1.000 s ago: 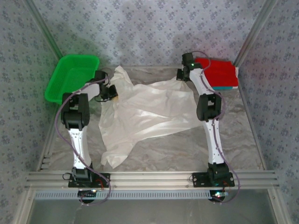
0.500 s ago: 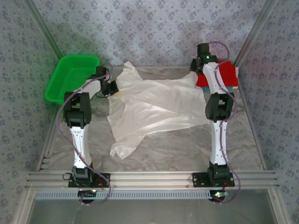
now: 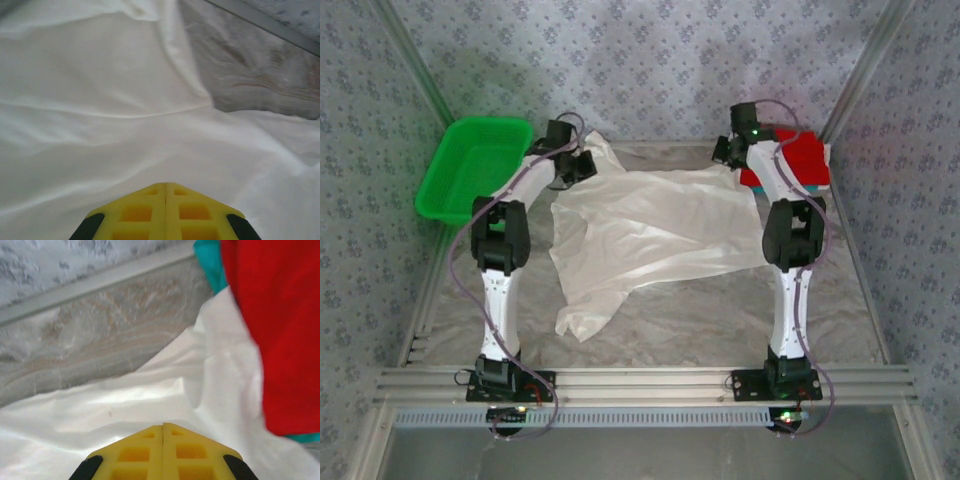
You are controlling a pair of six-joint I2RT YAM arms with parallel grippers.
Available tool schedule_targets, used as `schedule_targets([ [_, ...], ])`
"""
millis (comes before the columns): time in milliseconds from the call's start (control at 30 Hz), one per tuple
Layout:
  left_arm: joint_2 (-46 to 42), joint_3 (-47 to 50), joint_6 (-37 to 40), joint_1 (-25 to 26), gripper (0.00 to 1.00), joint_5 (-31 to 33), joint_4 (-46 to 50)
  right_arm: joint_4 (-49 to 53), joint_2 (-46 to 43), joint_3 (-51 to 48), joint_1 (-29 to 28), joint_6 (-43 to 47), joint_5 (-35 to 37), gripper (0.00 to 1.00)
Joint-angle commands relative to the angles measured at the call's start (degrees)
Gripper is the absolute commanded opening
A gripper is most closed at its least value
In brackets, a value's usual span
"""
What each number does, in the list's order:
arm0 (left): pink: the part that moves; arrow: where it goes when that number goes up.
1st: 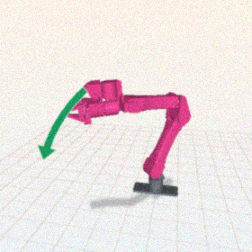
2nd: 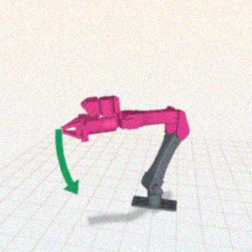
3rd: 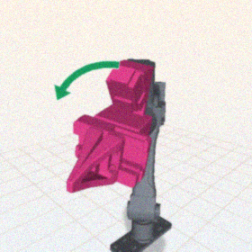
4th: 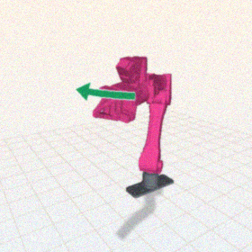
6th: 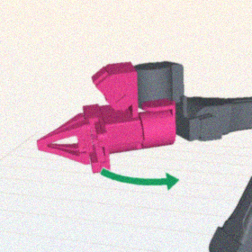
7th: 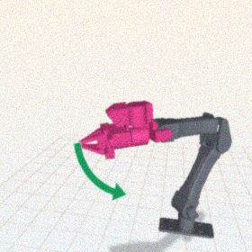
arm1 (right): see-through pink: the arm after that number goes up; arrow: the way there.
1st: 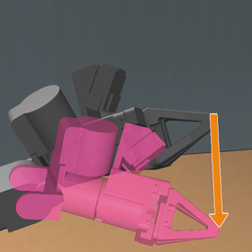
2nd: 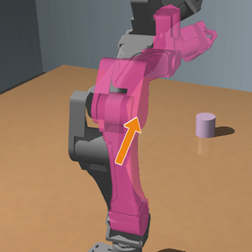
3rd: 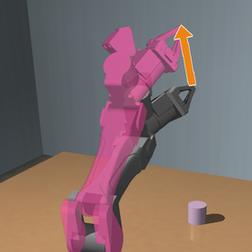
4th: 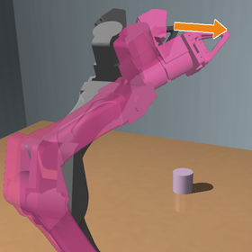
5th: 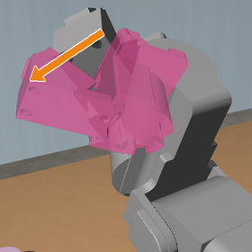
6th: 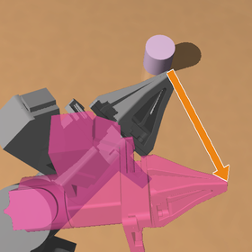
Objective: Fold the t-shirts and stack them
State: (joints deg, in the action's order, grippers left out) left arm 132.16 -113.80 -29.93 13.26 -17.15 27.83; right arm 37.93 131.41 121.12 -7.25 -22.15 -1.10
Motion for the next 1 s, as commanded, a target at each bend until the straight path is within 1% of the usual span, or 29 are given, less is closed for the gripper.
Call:
schedule_targets([
  [0,3.0,0.8,-3.0,0.3,0.00,-1.4,0.6,-2.4,0.8,-2.7,-0.5,-1.6,-1.8,0.00],
  [167,1.1,9.7,-5.8,0.4,0.00,0.1,-3.9,-5.3,0.8,-7.4,-2.2,-2.3,-1.2,0.00],
  [333,1.9,14.4,-6.8,-0.7,0.00,0.6,-5.8,-6.4,2.8,-9.7,-2.8,-4.8,-0.9,0.00],
  [400,2.6,14.5,-6.9,-1.5,0.00,1.1,-6.1,-6.6,3.8,-9.3,-3.1,-5.5,-2.7,0.00],
  [533,5.3,10.9,-6.7,-3.9,0.00,0.2,-5.9,-8.0,4.9,-10.1,-5.0,-6.6,-4.1,0.00],
  [600,8.2,5.9,-6.0,-4.7,0.00,-1.6,-4.4,-8.8,5.6,-10.1,-5.7,-8.2,-5.4,0.00],
  [700,15.0,-8.4,-3.9,-4.7,0.00,-4.1,2.3,-11.5,6.8,-10.5,-6.7,-12.3,-6.5,0.00],
  [833,24.1,-28.3,-2.8,-3.9,0.00,-4.9,9.7,-14.9,8.3,-10.2,-7.0,-18.9,-7.5,0.00],
  [900,27.5,-38.3,-2.9,-3.9,0.00,-5.0,14.4,-15.9,8.9,-9.8,-7.0,-20.2,-8.3,0.00],
  [967,28.4,-44.6,-2.9,-3.9,0.03,-5.4,16.5,-16.0,9.0,-8.3,-7.0,-21.0,-8.4,0.00],
])
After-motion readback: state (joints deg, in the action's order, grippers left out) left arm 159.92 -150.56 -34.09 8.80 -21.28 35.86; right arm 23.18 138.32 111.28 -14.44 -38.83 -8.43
